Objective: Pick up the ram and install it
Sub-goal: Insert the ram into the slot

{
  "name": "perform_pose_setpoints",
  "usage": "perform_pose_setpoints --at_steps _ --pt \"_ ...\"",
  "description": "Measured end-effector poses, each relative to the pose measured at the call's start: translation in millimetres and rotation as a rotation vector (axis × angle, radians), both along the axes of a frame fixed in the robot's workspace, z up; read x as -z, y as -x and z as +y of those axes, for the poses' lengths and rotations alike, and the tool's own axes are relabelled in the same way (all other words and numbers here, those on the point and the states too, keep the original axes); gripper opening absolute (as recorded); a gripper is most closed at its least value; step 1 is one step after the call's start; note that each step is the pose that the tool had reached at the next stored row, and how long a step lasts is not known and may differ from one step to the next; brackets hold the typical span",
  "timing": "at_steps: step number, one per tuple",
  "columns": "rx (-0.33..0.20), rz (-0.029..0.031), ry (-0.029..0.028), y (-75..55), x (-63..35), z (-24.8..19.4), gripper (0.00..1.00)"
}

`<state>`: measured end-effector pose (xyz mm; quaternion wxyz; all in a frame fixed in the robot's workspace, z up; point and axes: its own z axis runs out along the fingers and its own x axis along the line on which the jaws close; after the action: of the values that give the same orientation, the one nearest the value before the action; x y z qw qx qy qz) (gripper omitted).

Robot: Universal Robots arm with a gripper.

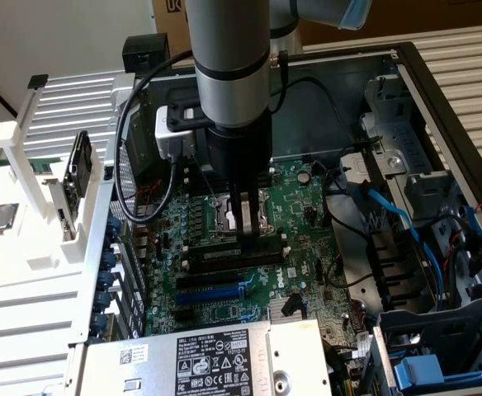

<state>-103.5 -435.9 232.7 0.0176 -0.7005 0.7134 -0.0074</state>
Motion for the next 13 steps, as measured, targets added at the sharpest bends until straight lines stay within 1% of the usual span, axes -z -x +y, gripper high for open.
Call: perform_pose_setpoints --at_steps 5,13 --pt "0.0 0.0001 0.0003 0.0 2.0 0.0 0.12" --pt "0.0 -0.0005 -0.0003 1.6 2.2 0.3 0.12"
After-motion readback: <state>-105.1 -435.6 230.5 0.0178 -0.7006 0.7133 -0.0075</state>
